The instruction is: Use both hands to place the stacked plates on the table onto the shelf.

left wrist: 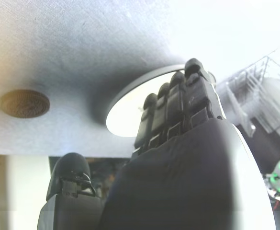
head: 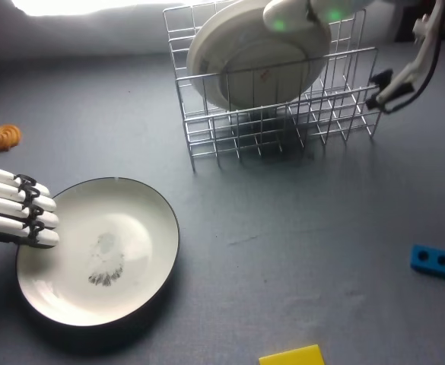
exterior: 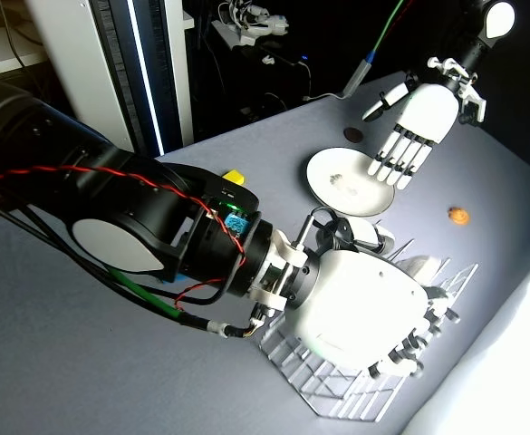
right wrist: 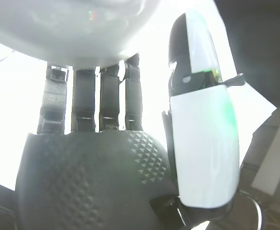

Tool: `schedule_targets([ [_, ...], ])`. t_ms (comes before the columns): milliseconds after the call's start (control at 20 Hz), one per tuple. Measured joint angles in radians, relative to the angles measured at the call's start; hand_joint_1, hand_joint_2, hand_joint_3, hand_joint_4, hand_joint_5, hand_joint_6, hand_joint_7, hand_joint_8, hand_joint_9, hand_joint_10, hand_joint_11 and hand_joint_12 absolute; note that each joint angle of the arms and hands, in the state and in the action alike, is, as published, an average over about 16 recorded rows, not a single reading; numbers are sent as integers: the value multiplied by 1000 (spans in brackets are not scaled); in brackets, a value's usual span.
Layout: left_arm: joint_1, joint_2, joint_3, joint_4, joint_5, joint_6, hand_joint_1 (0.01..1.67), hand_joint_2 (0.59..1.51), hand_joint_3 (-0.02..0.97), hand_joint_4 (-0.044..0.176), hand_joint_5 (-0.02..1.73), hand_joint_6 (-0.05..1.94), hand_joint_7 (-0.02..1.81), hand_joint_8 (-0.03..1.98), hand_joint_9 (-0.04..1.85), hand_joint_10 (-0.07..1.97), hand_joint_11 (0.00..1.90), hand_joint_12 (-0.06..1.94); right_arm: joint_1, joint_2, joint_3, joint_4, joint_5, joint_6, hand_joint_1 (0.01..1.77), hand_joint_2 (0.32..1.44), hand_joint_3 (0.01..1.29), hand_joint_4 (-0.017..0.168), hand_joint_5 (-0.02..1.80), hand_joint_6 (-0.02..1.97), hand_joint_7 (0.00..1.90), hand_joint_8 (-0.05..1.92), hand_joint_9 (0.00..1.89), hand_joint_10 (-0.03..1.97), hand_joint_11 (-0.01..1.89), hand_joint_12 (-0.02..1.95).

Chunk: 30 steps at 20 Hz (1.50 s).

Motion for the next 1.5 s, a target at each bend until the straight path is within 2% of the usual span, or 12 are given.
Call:
schedule_targets([
  [400,43,-11,-4,-22,22,-31,16,1163,16,1,15,15,17,-9,-18,-30,22,10,78,48,-109,-162,21,-100,1126,947,14,-3,251,6,224,10,174,5,16,371],
  [550,68,-17,-2,-36,28,-52,16,1163,16,0,12,9,14,-9,-23,-37,23,13,94,62,-180,-226,37,-227,1155,926,14,-3,173,7,139,9,88,5,12,180],
  [700,95,-22,0,-55,31,-77,16,1164,16,-2,8,3,9,-10,-26,-44,25,15,90,67,-261,-278,58,-403,1187,910,14,-2,121,7,84,9,43,5,16,70],
  [900,133,-29,6,-90,30,-114,16,1165,16,-3,6,0,7,-11,-28,-52,26,9,60,61,-357,-308,96,-655,1224,894,14,0,87,7,44,9,17,5,22,8],
  [1150,182,-41,22,-145,11,-169,15,1165,16,-4,1,-1,5,-11,-30,-60,25,-1,-13,26,-437,-262,120,-931,1262,888,15,2,78,6,26,8,14,5,29,9],
  [1300,208,-50,35,-180,-5,-200,15,1166,16,-4,1,2,8,-11,-31,-61,24,-10,-64,-11,-455,-234,125,-1030,1271,889,14,3,76,6,22,8,14,5,29,13],
  [1500,232,-60,51,-219,-25,-231,15,1165,16,-3,4,9,13,-10,-30,-61,21,-24,-112,-76,-430,-215,116,-1077,1274,890,14,4,90,6,35,8,28,5,29,89],
])
